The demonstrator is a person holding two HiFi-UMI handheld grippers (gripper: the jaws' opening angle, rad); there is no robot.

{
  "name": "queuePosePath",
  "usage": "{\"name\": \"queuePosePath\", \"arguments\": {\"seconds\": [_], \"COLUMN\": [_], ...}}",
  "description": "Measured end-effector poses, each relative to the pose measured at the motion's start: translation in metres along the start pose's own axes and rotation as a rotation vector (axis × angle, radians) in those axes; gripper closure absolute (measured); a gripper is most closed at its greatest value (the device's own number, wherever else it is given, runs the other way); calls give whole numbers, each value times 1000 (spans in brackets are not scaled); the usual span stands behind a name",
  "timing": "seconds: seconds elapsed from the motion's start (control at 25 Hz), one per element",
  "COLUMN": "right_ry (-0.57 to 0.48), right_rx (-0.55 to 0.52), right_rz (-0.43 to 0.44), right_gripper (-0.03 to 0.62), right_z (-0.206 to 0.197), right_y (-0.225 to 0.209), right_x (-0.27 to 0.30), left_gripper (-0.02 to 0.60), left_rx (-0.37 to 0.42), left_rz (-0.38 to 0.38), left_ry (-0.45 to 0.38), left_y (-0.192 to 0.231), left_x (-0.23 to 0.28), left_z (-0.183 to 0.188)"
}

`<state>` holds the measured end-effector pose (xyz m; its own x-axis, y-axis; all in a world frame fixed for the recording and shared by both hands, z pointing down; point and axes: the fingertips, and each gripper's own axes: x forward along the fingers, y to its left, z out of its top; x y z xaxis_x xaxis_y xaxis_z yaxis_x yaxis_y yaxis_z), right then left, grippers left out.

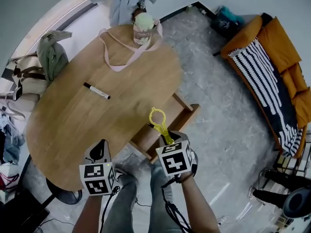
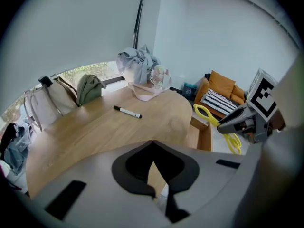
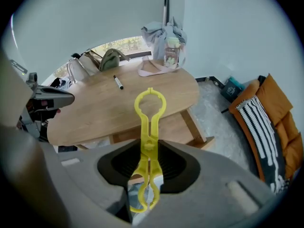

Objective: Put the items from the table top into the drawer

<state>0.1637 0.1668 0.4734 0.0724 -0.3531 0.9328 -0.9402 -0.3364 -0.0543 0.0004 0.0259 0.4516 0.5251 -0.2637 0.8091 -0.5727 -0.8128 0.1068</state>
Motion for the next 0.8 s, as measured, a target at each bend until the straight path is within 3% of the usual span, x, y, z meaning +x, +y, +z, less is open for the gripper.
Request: {"name": "queuePosePath", "arguments": {"seconds": [0.8], "right_ry": [-89], "right_rx": [650], "right_rz": [-105], "right_gripper": [477], "right_z": [-6], "right_y": [-18], "right_x": [-4], "left_gripper": [584], "left_rx": [246], "left_rz": [-125], "left_ry": [51], "left_y": [-10], "left_x": [31], "left_z": [47]}}
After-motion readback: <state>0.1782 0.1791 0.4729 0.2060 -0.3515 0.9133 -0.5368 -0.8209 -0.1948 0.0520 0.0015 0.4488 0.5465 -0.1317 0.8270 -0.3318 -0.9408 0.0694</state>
